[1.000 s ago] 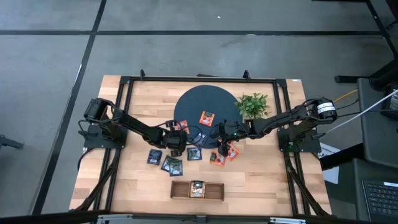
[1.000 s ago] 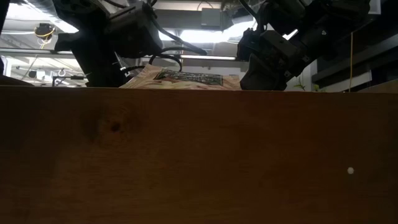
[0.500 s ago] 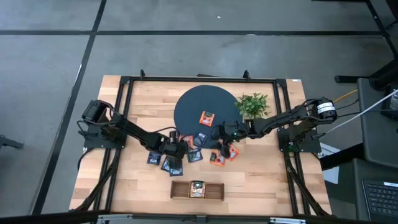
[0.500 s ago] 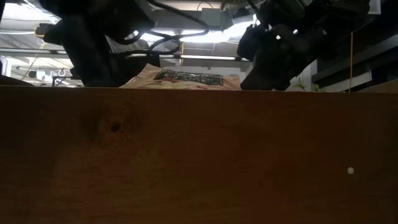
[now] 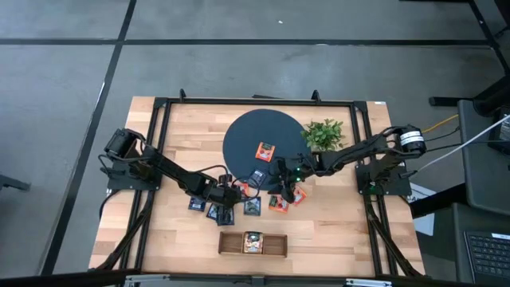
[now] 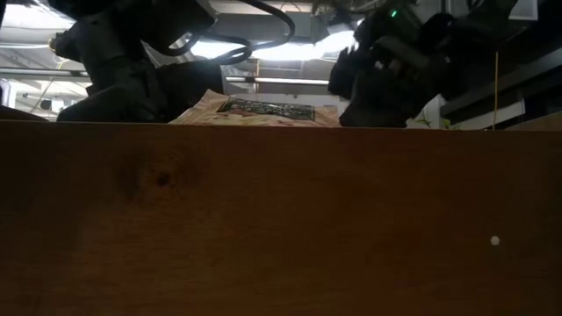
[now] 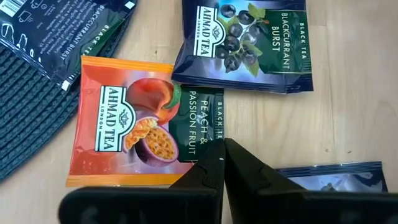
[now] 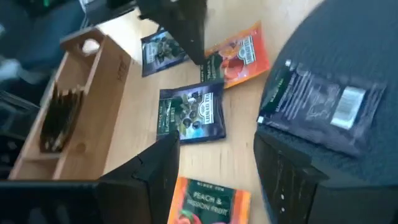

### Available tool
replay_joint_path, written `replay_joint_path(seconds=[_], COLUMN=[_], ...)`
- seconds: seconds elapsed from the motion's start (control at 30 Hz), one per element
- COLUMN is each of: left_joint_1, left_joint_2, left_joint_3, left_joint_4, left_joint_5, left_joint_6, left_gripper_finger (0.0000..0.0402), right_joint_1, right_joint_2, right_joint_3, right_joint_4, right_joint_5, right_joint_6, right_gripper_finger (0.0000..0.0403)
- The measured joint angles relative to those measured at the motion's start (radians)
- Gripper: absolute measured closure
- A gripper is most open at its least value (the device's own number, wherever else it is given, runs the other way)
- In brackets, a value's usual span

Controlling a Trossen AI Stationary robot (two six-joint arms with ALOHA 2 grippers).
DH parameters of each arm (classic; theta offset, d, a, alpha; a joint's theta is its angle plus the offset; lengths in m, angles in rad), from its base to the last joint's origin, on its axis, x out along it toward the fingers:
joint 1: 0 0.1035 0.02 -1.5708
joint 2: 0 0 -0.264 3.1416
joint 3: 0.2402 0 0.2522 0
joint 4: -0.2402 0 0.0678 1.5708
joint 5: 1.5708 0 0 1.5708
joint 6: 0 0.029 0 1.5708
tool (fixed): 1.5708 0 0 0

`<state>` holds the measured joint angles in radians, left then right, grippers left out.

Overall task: Pick & Place Tea
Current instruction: Put the orange tea bag into the right section of the wooden organizer

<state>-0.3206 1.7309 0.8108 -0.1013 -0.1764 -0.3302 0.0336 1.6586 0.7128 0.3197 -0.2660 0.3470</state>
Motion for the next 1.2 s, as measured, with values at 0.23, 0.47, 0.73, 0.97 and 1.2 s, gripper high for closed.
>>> replay_joint_path(seconds=[0.23,0.47,0.73,0.97,1.2], left_joint_1=[0.0,0.001,0.002,0.002,0.002], left_joint_2=[0.0,0.002,0.002,0.002,0.002], left_joint_3=[0.0,0.0,-0.001,-0.001,-0.001], left_joint_4=[0.0,0.0,-0.002,-0.003,-0.004], left_joint_5=[-0.005,-0.04,-0.068,-0.067,-0.079], left_joint_6=[0.001,0.003,0.003,0.004,0.019], left_gripper_finger=[0.0399,0.0399,0.04,0.04,0.04], right_joint_1=[-0.037,-0.038,-0.042,-0.051,-0.07], right_joint_2=[0.153,0.253,0.357,0.359,0.359], right_joint_3=[0.004,0.117,0.305,0.354,0.355], right_joint_4=[0.156,0.16,-0.056,-0.088,-0.097], right_joint_5=[-0.039,-0.081,-0.095,0.008,0.002], right_joint_6=[0.149,0.198,0.113,0.088,0.096], right_gripper_finger=[0.0196,0.0196,0.0196,0.0196,0.0196])
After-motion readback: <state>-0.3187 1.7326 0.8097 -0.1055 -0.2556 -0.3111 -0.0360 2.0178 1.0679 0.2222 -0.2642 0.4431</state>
